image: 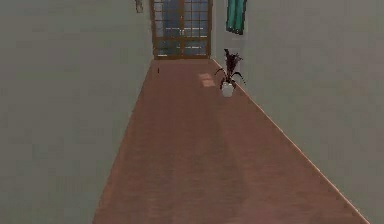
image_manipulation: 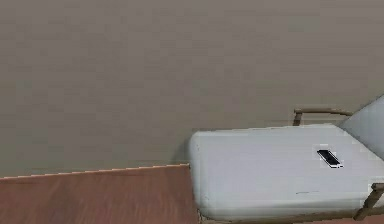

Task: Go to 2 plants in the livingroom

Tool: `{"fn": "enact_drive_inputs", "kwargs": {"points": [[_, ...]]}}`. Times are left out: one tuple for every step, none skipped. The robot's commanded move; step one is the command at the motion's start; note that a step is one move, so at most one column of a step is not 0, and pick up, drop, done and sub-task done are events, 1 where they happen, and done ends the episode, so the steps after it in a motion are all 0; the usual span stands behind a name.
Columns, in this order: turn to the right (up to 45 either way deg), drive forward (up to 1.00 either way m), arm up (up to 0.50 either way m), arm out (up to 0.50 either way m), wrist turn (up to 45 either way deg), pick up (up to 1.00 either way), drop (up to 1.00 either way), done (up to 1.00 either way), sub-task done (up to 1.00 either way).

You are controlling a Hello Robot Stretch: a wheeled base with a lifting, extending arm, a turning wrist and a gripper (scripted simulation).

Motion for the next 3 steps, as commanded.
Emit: {"fn": "enact_drive_inputs", "kwargs": {"points": [[6.0,0.0,0.0,0.0,0.0,0.0,0.0,0.0,0.0],[0.0,1.0,0.0,0.0,0.0,0.0,0.0,0.0,0.0],[3.0,0.0,0.0,0.0,0.0,0.0,0.0,0.0,0.0]]}}
